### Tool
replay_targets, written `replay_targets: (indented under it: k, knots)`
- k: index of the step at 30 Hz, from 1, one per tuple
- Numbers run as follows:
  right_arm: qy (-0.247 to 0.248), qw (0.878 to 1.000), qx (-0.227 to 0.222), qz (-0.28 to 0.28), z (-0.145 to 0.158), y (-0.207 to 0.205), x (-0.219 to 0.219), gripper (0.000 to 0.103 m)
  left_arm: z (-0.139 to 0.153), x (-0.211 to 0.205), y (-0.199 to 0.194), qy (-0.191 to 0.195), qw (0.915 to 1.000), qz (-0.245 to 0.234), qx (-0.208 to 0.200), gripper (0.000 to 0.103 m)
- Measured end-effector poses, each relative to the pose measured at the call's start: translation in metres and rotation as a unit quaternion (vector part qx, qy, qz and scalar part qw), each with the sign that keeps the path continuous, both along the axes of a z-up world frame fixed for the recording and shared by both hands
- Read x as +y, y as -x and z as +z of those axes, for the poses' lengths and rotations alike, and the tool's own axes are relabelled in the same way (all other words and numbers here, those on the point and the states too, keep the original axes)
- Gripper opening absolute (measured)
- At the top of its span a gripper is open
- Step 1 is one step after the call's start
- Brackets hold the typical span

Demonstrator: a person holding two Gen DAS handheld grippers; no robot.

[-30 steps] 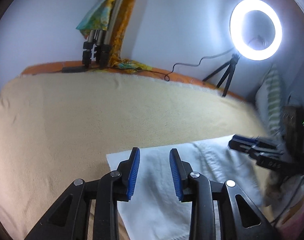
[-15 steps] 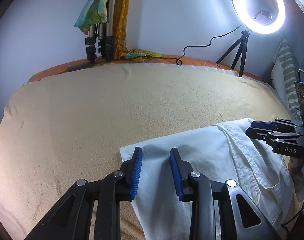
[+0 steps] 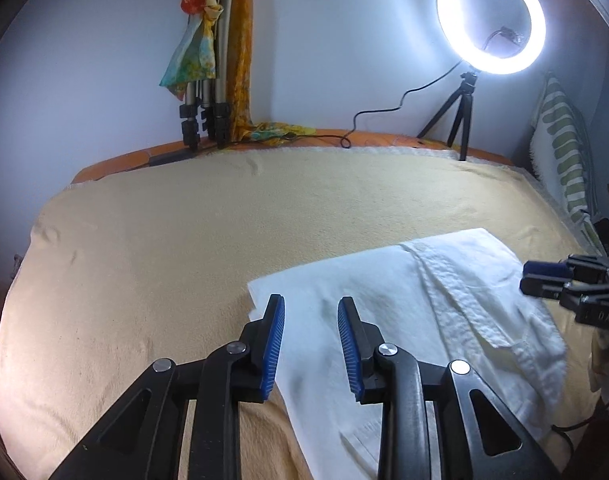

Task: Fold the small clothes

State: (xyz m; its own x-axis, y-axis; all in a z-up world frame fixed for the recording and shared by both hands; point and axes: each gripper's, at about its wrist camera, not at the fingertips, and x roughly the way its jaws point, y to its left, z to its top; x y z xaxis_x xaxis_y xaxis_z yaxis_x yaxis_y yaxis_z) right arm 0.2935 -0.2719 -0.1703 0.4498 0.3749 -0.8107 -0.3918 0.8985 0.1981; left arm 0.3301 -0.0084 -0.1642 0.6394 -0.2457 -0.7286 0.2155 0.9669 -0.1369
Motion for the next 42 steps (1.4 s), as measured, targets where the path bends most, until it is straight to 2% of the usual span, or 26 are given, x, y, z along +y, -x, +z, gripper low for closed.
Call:
replay_targets:
  k: [5, 11, 17, 20, 23, 24, 26, 29, 30, 33, 37, 39, 42]
  knots:
    - [0.011, 1.000, 0.013, 0.014, -0.009, 0.021, -0.001, 0.038, 0.002, -0.006, 0.012, -0.001, 0.9998, -0.019, 0.007, 0.028]
    - [-0.005, 0.999, 0.034, 0.001, -0.017, 0.023, -0.016, 0.038, -0.020, -0.005, 0.015, -0.010, 0.9989, -0.023, 0.039, 0.028]
    - [-0.040, 0.997, 0.069, -0.014, -0.030, 0.030, -0.027, 0.038, -0.031, 0.004, 0.021, -0.012, 0.9983, -0.032, 0.046, 0.040]
    - [-0.038, 0.996, 0.077, -0.007, -0.025, 0.033, -0.028, 0.038, -0.031, 0.013, 0.025, 0.005, 0.9976, -0.029, 0.062, 0.040]
    - [-0.074, 0.994, 0.077, -0.009, -0.015, 0.034, -0.040, 0.038, -0.026, 0.035, 0.029, 0.064, 0.9944, -0.009, 0.084, 0.040]
    - [-0.096, 0.992, 0.078, -0.017, -0.012, 0.033, -0.046, 0.044, -0.024, 0.044, 0.031, 0.087, 0.9919, 0.005, 0.092, 0.044]
    - [-0.142, 0.986, 0.081, -0.034, -0.010, 0.031, -0.060, 0.053, -0.025, 0.062, 0.032, 0.151, 0.9810, 0.034, 0.116, 0.050]
    - [-0.197, 0.973, 0.103, -0.061, -0.021, 0.022, -0.078, 0.054, -0.036, 0.077, 0.030, 0.242, 0.9540, 0.063, 0.165, 0.050]
    - [-0.209, 0.969, 0.114, -0.067, -0.027, 0.019, -0.082, 0.054, -0.040, 0.079, 0.029, 0.263, 0.9459, 0.067, 0.178, 0.050]
    - [-0.238, 0.957, 0.145, -0.081, -0.045, 0.010, -0.087, 0.054, -0.051, 0.075, 0.026, 0.296, 0.9309, 0.071, 0.202, 0.050]
    - [-0.277, 0.943, 0.161, -0.091, -0.058, 0.005, -0.090, 0.054, -0.054, 0.068, 0.021, 0.312, 0.9255, 0.067, 0.205, 0.050]
    - [-0.286, 0.940, 0.162, -0.093, -0.060, 0.003, -0.090, 0.054, -0.054, 0.065, 0.018, 0.317, 0.9236, 0.067, 0.204, 0.050]
    - [-0.289, 0.939, 0.164, -0.086, -0.061, -0.002, -0.083, 0.054, -0.054, 0.059, 0.010, 0.315, 0.9255, 0.061, 0.201, 0.046]
